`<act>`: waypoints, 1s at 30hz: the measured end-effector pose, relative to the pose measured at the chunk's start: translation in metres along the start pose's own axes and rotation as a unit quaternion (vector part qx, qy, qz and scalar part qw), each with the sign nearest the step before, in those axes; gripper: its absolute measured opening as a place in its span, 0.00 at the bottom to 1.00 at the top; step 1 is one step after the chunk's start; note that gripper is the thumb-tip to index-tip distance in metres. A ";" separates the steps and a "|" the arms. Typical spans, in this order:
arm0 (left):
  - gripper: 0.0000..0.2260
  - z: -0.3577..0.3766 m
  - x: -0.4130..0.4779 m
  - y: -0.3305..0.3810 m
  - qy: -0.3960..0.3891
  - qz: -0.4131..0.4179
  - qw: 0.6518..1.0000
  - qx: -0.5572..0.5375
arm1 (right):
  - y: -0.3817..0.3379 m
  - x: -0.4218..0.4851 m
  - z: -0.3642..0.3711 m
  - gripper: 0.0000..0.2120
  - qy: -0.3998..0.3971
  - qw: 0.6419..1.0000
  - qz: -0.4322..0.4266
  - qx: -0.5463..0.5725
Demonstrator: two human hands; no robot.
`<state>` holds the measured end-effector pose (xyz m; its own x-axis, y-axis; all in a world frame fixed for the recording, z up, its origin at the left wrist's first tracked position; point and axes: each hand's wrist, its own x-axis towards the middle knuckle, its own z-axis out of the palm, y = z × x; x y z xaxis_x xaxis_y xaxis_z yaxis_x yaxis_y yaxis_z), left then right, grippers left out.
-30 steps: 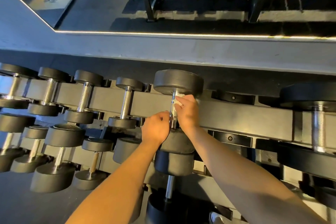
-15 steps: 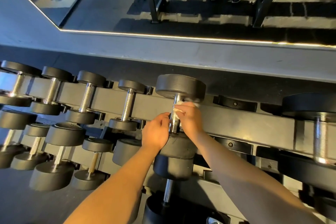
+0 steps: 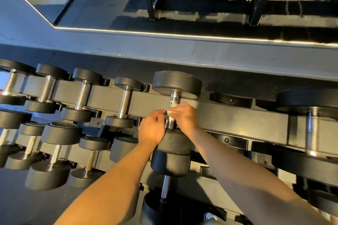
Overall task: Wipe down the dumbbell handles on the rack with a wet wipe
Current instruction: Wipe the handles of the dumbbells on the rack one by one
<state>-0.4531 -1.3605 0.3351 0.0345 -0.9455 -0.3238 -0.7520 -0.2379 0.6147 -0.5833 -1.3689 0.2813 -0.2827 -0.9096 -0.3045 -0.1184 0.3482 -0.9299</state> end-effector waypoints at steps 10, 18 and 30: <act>0.16 0.000 0.000 0.000 -0.005 0.009 1.000 0.009 | -0.006 -0.007 -0.006 0.08 0.021 0.999 0.035 -0.013; 0.15 -0.001 0.000 0.001 -0.008 0.013 1.000 0.014 | -0.007 -0.015 -0.010 0.07 -0.021 0.996 0.062 -0.062; 0.16 0.001 0.002 -0.003 -0.010 0.025 1.000 0.014 | -0.007 -0.012 -0.005 0.09 0.032 0.998 0.049 -0.009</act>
<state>-0.4512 -1.3613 0.3318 -0.0162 -0.9515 -0.3073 -0.7704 -0.1840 0.6104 -0.5839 -1.3598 0.2925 -0.3536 -0.8548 -0.3798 -0.1046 0.4396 -0.8921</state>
